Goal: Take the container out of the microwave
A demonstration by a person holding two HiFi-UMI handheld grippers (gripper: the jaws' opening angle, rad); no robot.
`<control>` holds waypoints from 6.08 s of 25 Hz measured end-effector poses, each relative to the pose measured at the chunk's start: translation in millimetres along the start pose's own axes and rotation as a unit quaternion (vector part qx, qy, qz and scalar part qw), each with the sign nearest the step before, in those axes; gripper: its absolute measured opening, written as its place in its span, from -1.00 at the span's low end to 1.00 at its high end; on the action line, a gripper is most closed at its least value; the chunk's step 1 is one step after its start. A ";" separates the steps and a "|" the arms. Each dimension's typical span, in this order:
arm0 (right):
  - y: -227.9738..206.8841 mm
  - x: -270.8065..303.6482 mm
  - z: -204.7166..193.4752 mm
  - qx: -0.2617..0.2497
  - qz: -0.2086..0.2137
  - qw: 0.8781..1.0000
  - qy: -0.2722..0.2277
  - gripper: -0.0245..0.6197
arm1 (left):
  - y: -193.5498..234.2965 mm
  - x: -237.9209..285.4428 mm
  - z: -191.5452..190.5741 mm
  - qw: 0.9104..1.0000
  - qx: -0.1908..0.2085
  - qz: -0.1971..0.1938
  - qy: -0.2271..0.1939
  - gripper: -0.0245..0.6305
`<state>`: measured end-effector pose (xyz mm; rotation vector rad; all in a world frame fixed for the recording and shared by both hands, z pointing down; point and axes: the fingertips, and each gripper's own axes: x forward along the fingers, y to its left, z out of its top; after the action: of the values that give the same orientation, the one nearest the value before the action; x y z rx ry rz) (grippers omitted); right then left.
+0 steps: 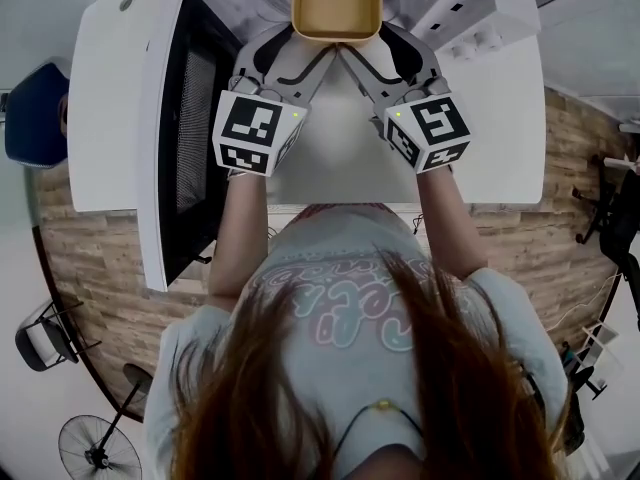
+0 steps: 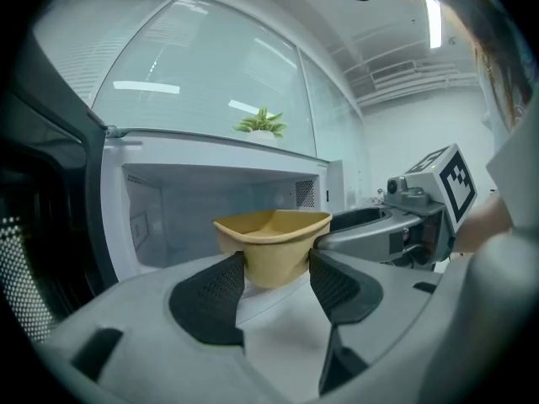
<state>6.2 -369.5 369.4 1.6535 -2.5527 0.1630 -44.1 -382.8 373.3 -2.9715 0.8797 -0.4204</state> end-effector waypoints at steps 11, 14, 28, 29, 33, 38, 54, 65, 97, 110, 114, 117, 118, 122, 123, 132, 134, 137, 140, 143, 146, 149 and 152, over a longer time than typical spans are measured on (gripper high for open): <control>6.5 -14.7 2.4 -0.005 0.008 1.000 0.002 -0.16 | -12.9 -9.9 2.5 1.000 -0.008 0.002 0.001 -0.19; 9.3 -18.1 3.4 -0.003 0.010 1.000 0.000 -0.16 | -15.8 -13.6 2.9 1.000 -0.010 0.005 -0.001 -0.19; 16.6 -38.6 4.9 0.000 0.019 1.000 -0.008 -0.16 | -34.2 -26.1 7.7 1.000 0.000 0.013 0.001 -0.19; 17.7 -40.2 5.2 0.000 0.020 1.000 -0.009 -0.16 | -35.7 -27.6 8.1 1.000 0.001 0.015 0.000 -0.19; 22.9 -48.4 4.6 -0.001 0.023 1.000 -0.012 -0.16 | -42.8 -34.2 8.0 1.000 0.003 0.019 0.001 -0.19; 29.0 -59.4 4.5 0.002 0.030 0.999 -0.015 -0.16 | -53.8 -43.0 9.1 1.000 0.006 0.024 0.003 -0.19; 45.0 -102.2 6.0 -0.002 0.028 0.999 -0.023 -0.16 | -91.3 -66.6 14.4 1.000 0.013 0.025 -0.002 -0.19; 56.5 -143.5 6.6 -0.005 0.027 0.999 -0.029 -0.16 | -129.1 -85.7 20.1 0.999 0.020 0.025 -0.008 -0.19; 100.0 -227.2 9.2 -0.019 0.034 0.998 -0.045 -0.16 | -203.5 -144.3 29.5 0.998 0.043 0.033 -0.019 -0.19; 115.7 -244.5 9.6 -0.020 0.040 0.998 -0.047 -0.16 | -219.0 -163.5 30.2 0.998 0.043 0.041 -0.019 -0.19; 120.4 -248.5 9.6 -0.018 0.039 0.998 -0.047 -0.16 | -222.0 -168.5 30.5 0.998 0.048 0.039 -0.017 -0.19; 125.6 -251.1 14.0 -0.023 0.034 0.998 -0.049 -0.16 | -222.1 -174.3 33.2 0.998 0.049 0.035 -0.024 -0.19; 128.2 -252.0 15.6 -0.026 0.032 0.998 -0.050 -0.16 | -222.1 -177.2 34.0 0.998 0.048 0.034 -0.027 -0.19; 144.4 -259.8 14.7 -0.027 0.024 0.998 -0.046 -0.16 | -227.1 -193.4 30.7 0.998 0.043 0.026 -0.033 -0.19; 149.5 -262.0 13.9 -0.026 0.021 0.998 -0.046 -0.16 | -228.4 -198.4 29.3 0.998 0.043 0.023 -0.033 -0.19; 197.8 -275.5 16.3 -0.021 0.003 0.999 -0.049 -0.16 | -232.4 -246.9 23.4 0.998 0.046 0.007 -0.035 -0.19; 204.3 -277.2 16.2 -0.019 0.001 0.999 -0.050 -0.16 | -232.9 -253.4 22.5 0.998 0.046 0.006 -0.037 -0.19; 211.4 -278.6 15.5 -0.018 -0.001 0.999 -0.051 -0.16 | -233.4 -260.3 20.7 0.998 0.045 0.005 -0.039 -0.19; 214.9 -277.8 16.1 -0.019 -0.003 0.998 -0.053 -0.16 | -231.9 -263.5 20.1 0.998 0.043 0.004 -0.042 -0.19; 216.0 -276.2 16.4 -0.019 -0.004 0.998 -0.051 -0.16 | -230.2 -264.2 19.7 0.998 0.040 0.003 -0.042 -0.19; 216.2 -275.0 17.4 -0.027 -0.003 0.998 -0.048 -0.16 | -229.2 -263.8 19.5 0.998 0.035 0.003 -0.043 -0.19; 215.1 -273.9 19.1 -0.035 -0.006 0.998 -0.046 -0.17 | -228.1 -262.2 20.5 0.998 0.033 0.002 -0.045 -0.20; 212.1 -272.4 19.9 -0.032 -0.007 0.998 -0.048 -0.17 | -226.6 -259.5 22.1 0.998 0.034 0.002 -0.045 -0.20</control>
<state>-76.9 -40.2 304.1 1.6948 -2.5846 -0.0005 -126.7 -54.3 307.0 -2.9002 0.8453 -0.3063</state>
